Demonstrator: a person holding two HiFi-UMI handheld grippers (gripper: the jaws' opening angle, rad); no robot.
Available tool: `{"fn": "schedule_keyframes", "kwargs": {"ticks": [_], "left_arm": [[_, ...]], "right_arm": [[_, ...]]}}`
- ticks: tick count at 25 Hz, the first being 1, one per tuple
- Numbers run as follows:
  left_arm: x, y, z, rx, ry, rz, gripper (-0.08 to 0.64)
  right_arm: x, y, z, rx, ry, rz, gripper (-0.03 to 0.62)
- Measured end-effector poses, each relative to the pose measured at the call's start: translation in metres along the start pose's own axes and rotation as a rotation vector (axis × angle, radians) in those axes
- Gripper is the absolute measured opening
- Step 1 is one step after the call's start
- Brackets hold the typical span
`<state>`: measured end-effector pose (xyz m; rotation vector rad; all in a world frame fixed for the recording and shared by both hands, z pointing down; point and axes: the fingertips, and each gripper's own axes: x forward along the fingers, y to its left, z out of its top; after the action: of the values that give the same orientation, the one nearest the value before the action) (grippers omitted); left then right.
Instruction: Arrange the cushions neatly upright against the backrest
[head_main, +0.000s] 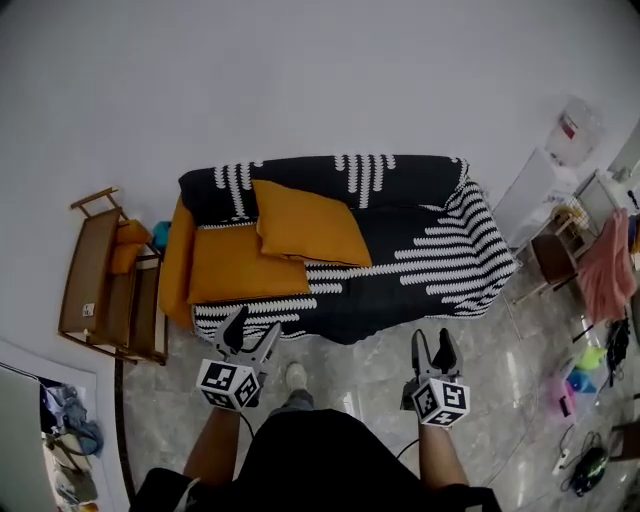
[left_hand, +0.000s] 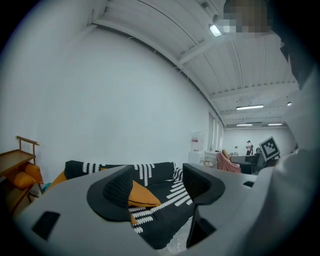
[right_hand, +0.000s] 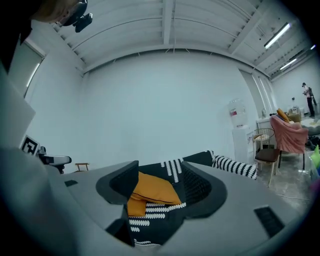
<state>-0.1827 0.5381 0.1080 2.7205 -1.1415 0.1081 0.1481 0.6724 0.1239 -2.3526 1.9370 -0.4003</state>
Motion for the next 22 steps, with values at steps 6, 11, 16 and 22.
{"fn": "schedule_keyframes", "kwargs": {"ticks": [6,11,16,22], "left_arm": [[0.056,0.072,0.023,0.017,0.011,0.025,0.328],[0.091,0.133,0.028,0.001,0.023,0.071,0.328],[0.124,0.164,0.027,0.002,0.035,0.057,0.328],[0.168,0.183,0.007,-0.036,0.107,0.036,0.328]], "right_arm": [[0.089,0.026,0.017,-0.017,0.002,0.014,0.281],[0.151,0.041,0.02,0.005,0.006,0.022,0.281],[0.196,0.056,0.013,0.006,0.014,0.028,0.281],[0.238,0.057,0.004,0.059,0.053,0.055,0.279]]}}
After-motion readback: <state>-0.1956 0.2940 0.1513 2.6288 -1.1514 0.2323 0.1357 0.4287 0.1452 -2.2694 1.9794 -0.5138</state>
